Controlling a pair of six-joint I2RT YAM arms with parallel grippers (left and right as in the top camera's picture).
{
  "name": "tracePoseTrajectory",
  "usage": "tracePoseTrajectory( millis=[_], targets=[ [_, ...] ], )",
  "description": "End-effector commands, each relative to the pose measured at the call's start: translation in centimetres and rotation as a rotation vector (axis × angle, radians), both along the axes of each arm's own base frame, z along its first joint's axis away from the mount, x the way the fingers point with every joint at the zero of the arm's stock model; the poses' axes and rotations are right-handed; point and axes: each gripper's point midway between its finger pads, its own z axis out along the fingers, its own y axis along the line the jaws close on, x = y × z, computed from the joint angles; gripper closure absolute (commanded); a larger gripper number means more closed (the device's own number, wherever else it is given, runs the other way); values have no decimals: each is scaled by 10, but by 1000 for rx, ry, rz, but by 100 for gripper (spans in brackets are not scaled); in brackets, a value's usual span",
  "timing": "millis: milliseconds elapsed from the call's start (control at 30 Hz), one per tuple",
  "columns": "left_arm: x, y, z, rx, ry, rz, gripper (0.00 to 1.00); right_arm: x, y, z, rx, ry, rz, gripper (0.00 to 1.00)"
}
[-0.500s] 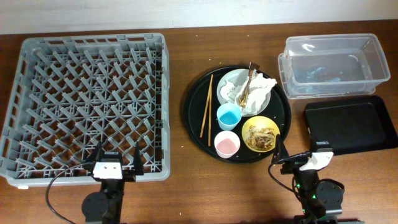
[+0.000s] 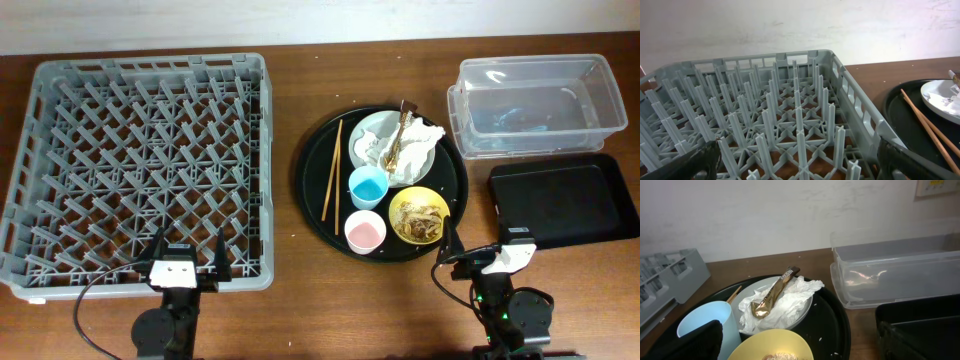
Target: Sort waste into correct bins and load items into the dishwasher rack
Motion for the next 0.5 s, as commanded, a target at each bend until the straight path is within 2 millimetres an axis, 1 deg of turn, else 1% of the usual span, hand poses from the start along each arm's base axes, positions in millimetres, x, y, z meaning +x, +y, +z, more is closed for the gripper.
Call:
tracePoseTrajectory(
  millis=[0,33,100,333,400,467],
  targets=[
    [0,3,-1,16,-1,16,1,0,-4,-2,-1,1,-19,2],
    [0,4,-1,17,-2,17,1,0,-4,-2,-1,0,-19,2],
    [0,11,-2,20,1,57,1,0,-4,-2,-1,0,-19,2],
    [0,11,-2,20,0,57,1,0,-3,-2,-1,0,-16,2],
    [0,11,1,20,-11,57,1,0,-3,-2,-1,0,-16,2],
    [0,10,10,19,-47,52,1,0,-3,-2,-1,0,-16,2]
  ],
)
